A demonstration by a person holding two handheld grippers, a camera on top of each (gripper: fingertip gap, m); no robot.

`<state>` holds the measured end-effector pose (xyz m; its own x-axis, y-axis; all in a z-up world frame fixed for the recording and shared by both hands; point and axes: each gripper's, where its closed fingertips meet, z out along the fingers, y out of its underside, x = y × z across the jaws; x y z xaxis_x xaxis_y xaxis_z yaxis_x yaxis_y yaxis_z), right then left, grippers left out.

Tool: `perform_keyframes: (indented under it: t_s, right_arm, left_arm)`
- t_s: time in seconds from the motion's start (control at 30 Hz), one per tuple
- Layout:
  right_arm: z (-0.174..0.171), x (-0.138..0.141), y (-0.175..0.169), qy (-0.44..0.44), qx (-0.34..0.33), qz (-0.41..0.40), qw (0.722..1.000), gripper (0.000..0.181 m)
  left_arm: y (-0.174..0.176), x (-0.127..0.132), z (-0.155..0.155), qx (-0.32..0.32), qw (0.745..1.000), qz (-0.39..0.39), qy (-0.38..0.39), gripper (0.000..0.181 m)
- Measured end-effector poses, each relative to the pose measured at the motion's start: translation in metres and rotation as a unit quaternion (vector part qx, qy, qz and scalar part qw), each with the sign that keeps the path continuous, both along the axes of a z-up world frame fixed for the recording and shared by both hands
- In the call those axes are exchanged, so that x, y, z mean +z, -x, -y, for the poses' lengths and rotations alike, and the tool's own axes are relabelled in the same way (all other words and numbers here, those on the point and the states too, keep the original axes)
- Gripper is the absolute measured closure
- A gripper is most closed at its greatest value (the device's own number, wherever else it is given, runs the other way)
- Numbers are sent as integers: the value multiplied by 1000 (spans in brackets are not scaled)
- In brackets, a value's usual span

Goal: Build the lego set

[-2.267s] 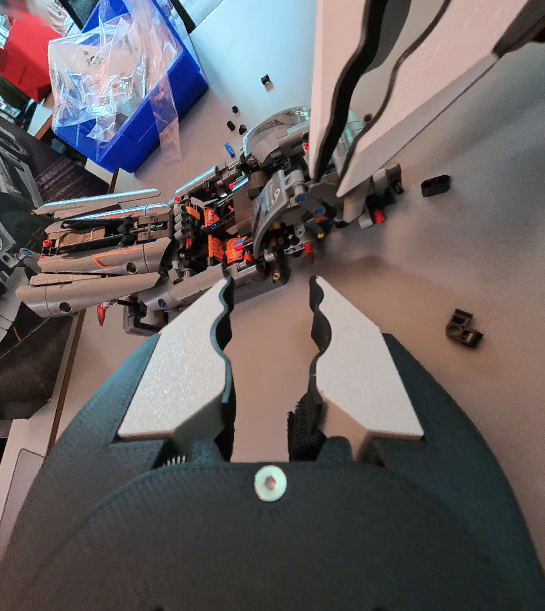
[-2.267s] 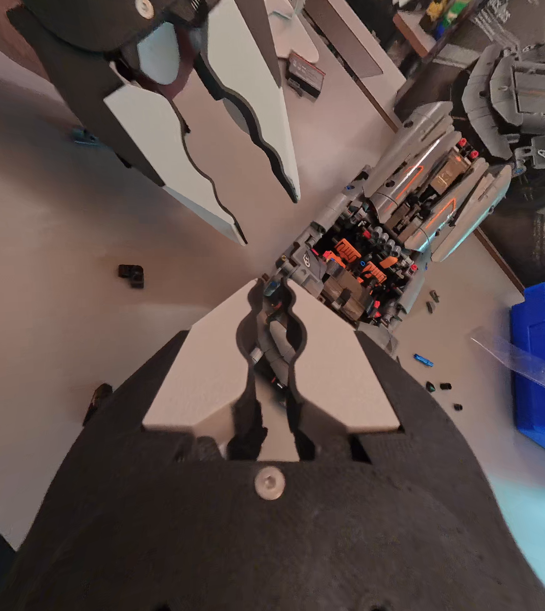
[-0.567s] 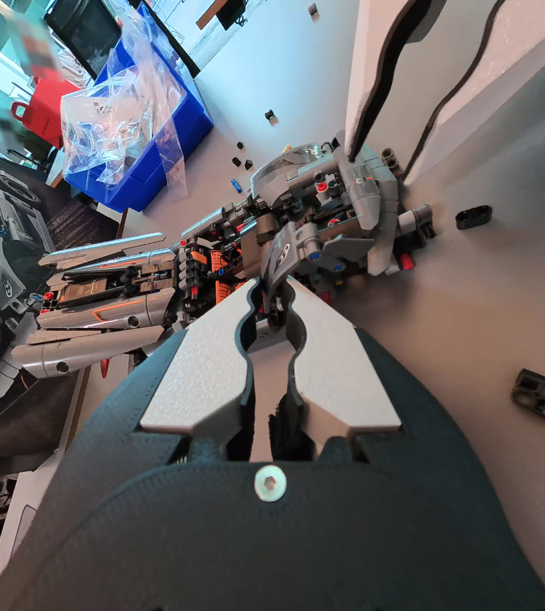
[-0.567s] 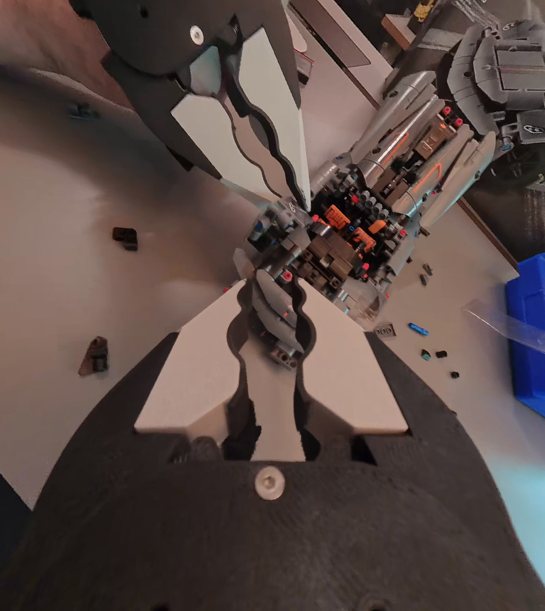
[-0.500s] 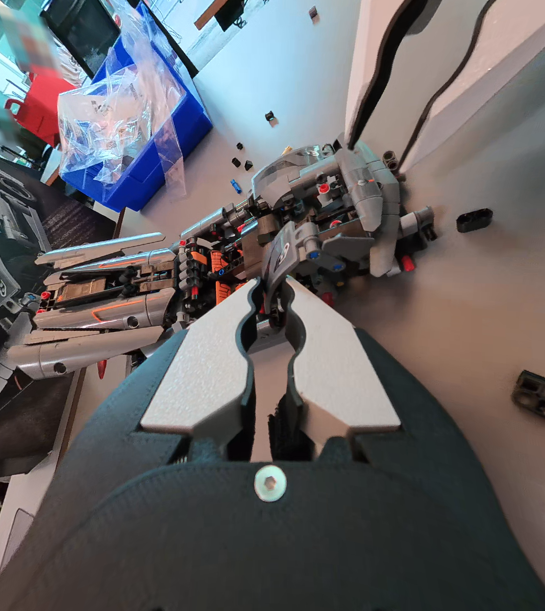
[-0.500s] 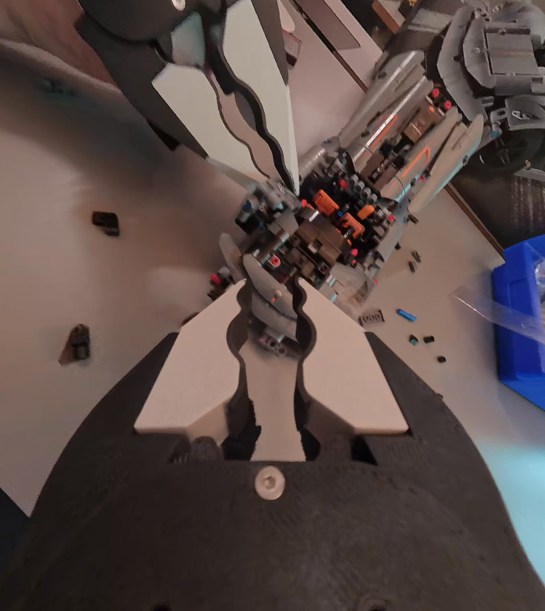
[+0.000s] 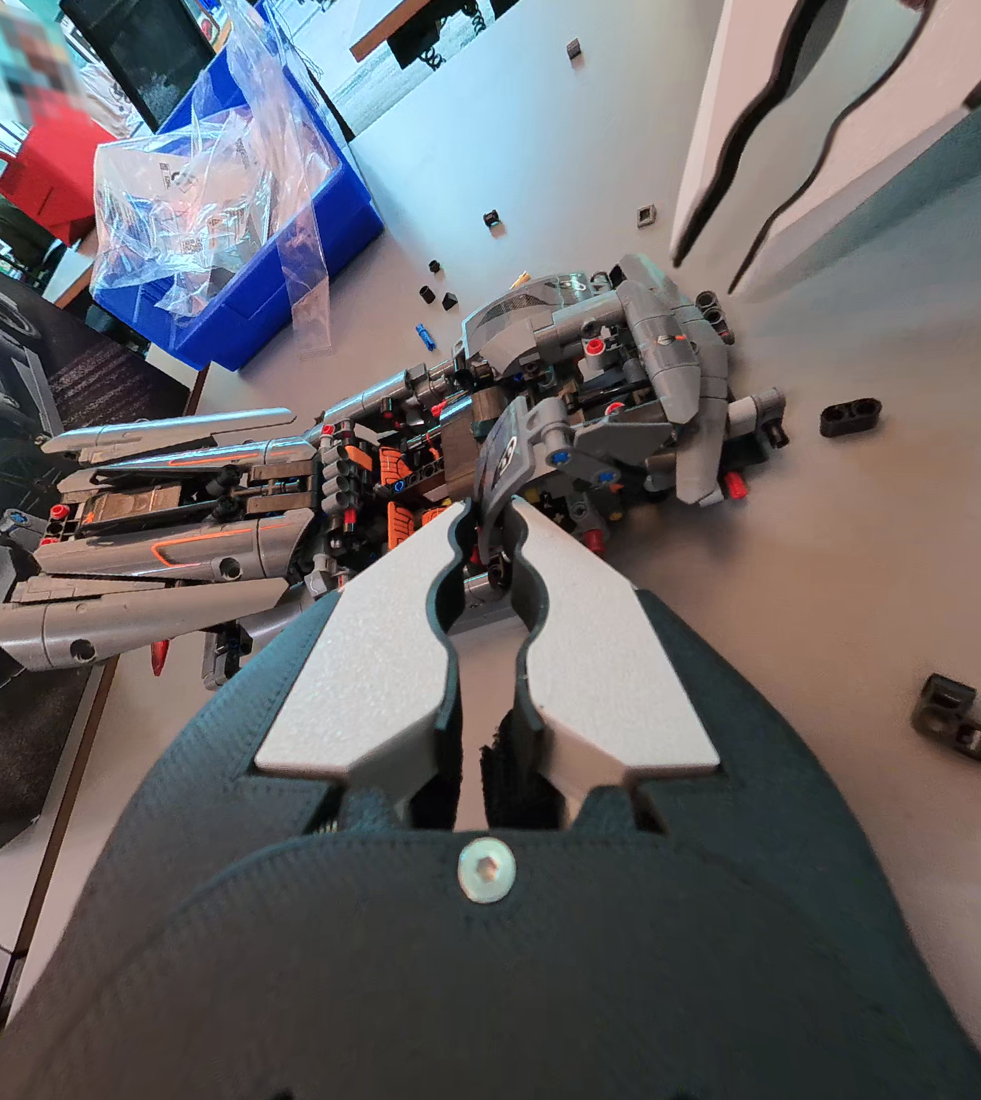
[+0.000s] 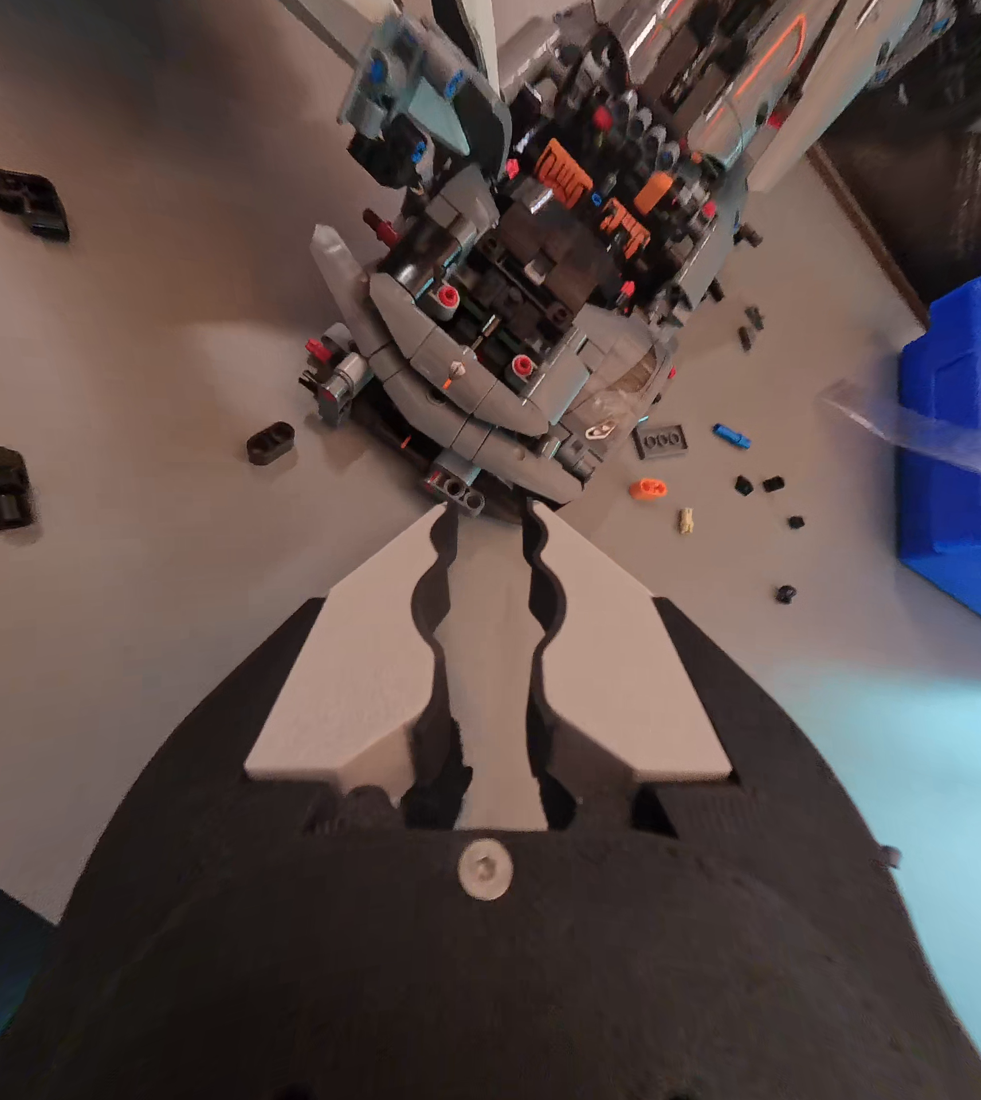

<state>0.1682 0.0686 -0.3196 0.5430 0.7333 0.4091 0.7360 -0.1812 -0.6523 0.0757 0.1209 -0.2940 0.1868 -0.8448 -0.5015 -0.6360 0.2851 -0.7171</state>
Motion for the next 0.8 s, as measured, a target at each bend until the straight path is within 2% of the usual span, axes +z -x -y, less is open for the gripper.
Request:
perform_keyframes:
  t_s: [0.17,0.4,0.8]
  right_arm:
    - [-5,-12,-1,28,-23,-21,999,156]
    - [-6,-12,-12,57,-9,-56,997,149]
    - [-18,-18,-53,68,-44,-80,994,158]
  left_arm:
    - [-1,0,1,3,1000,-3,2,176]
    - [-6,1,10,10,1000,-21,-7,177]
    - [-38,-1,36,43,998,-50,-13,174]
